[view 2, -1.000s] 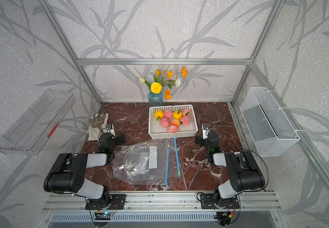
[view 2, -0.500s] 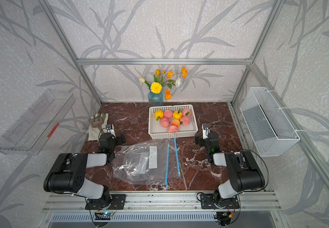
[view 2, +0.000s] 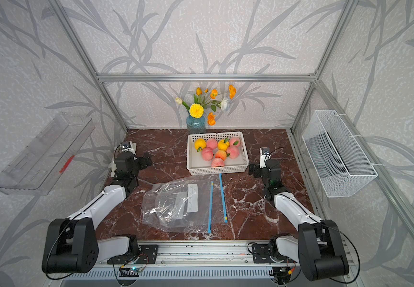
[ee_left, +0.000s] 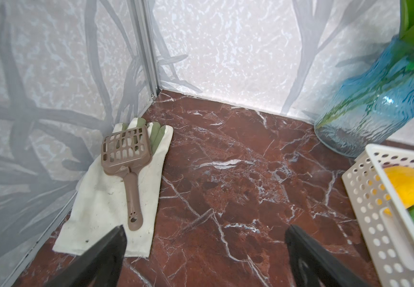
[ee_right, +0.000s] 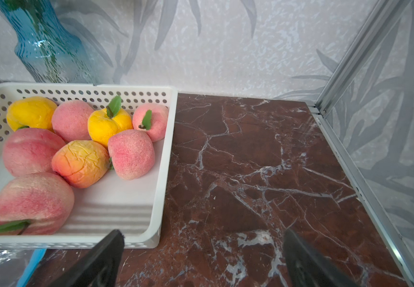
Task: Place the peach in a zip-top bag and seal the zipper
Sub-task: Move the basket to the center of the board.
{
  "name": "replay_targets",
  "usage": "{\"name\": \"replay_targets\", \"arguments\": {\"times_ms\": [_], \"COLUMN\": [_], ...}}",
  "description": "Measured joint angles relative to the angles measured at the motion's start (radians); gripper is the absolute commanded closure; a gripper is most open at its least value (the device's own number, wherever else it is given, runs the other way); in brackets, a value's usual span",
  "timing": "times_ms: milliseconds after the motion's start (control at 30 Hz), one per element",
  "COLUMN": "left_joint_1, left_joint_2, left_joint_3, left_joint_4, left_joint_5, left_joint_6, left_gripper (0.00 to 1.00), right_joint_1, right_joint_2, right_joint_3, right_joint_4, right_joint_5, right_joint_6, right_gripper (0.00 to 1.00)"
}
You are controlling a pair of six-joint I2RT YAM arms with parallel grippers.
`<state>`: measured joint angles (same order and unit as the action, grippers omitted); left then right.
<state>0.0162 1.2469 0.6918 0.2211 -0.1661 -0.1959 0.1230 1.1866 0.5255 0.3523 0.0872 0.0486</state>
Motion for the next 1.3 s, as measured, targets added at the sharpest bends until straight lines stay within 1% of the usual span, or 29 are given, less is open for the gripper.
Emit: {"name": "replay_targets", "arguments": {"times_ms": [100, 200, 300, 400, 433, 500, 533, 667, 767, 867, 1000, 1200, 1300], "left_joint_1": [0.000, 0.000, 0.001, -0.007, -0.014, -0.049, -0.071, -0.188, -0.248, -0.280, -0.311, -0.362, -0.393], "left_joint_2": [-0.033, -0.047, -0.052, -0.040, -0.031, 0.002, 0.021, 0.140, 0.253, 0.364, 0.510, 0.685, 0.760], "left_joint_3": [0.086, 0.150, 0.175, 0.176, 0.176, 0.182, 0.191, 0.270, 0.358, 0.440, 0.559, 0.731, 0.821], "left_joint_4": [-0.176, -0.316, -0.408, -0.455, -0.457, -0.465, -0.472, -0.499, -0.502, -0.499, -0.505, -0.521, -0.537], "left_joint_5": [-0.003, 0.033, 0.138, 0.301, 0.337, 0.406, 0.422, 0.442, 0.448, 0.449, 0.457, 0.489, 0.504], "left_joint_6": [-0.108, -0.199, -0.279, -0.352, -0.370, -0.410, -0.419, -0.451, -0.477, -0.500, -0.519, -0.524, -0.523], "left_gripper": [0.01, 0.01, 0.01, 0.01, 0.01, 0.01, 0.01, 0.01, 0.01, 0.02, 0.03, 0.03, 0.03], "right_joint_1": [0.000, 0.000, -0.001, -0.001, -0.001, 0.000, 0.002, 0.015, 0.030, 0.041, 0.049, 0.048, 0.046], "right_joint_2": [-0.082, -0.121, -0.122, -0.106, -0.093, -0.051, -0.025, 0.105, 0.214, 0.334, 0.472, 0.583, 0.615], "right_joint_3": [0.021, 0.095, 0.173, 0.222, 0.234, 0.263, 0.278, 0.356, 0.436, 0.542, 0.660, 0.714, 0.722], "right_joint_4": [-0.146, -0.328, -0.451, -0.526, -0.544, -0.576, -0.590, -0.631, -0.660, -0.693, -0.731, -0.784, -0.816], "right_joint_5": [0.028, 0.041, 0.004, -0.067, -0.086, -0.122, -0.136, -0.177, -0.189, -0.192, -0.153, -0.068, -0.019], "right_joint_6": [0.105, 0.217, 0.269, 0.289, 0.293, 0.300, 0.302, 0.306, 0.303, 0.299, 0.299, 0.301, 0.307], "right_gripper": [0.01, 0.01, 0.01, 0.01, 0.01, 0.00, 0.00, 0.01, 0.03, 0.07, 0.08, 0.09, 0.09]}}
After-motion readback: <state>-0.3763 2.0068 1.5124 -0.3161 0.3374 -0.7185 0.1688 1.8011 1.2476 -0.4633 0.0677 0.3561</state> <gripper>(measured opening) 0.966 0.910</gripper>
